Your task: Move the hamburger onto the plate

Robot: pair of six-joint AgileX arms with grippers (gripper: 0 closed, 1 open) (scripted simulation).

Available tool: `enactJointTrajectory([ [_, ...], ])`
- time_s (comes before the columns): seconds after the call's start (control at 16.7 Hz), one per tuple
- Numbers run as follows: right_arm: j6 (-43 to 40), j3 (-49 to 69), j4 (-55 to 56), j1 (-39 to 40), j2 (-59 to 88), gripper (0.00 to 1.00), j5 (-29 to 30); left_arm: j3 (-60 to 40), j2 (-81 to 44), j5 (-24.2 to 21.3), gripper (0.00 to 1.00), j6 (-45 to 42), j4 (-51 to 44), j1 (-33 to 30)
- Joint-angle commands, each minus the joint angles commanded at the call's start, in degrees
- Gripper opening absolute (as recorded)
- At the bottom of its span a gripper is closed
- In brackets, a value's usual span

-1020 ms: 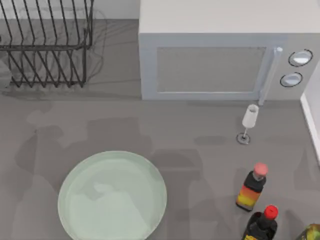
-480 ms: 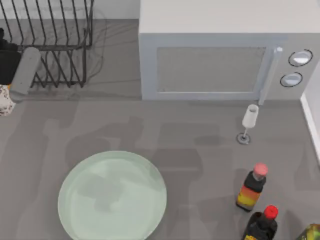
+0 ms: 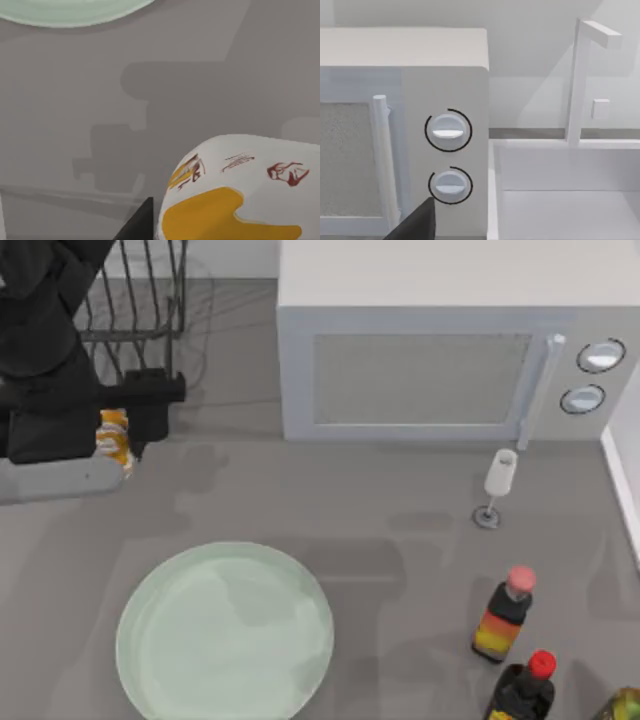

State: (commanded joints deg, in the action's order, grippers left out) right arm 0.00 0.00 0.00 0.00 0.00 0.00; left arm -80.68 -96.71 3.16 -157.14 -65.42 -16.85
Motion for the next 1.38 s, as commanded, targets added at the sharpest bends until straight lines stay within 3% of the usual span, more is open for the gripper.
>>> enactJointTrajectory([
  [0.36,0.0,0.0,0.0,0.0,0.0,1.0,0.0,4.15,-0.52,-0.75,0.0,-37.0,-0.29,-10.26],
  [0.78,0.0,0.0,0.0,0.0,0.0,1.0,0.0,7.91,-2.44,-1.89,0.0,-66.5,0.76,-19.01],
  [1.02,0.0,0.0,0.0,0.0,0.0,1.0,0.0,8.95,-3.62,-2.15,0.0,-75.51,1.37,-21.71],
  [1.38,0.0,0.0,0.0,0.0,0.0,1.0,0.0,9.27,-4.0,-2.19,0.0,-77.99,1.62,-22.44],
])
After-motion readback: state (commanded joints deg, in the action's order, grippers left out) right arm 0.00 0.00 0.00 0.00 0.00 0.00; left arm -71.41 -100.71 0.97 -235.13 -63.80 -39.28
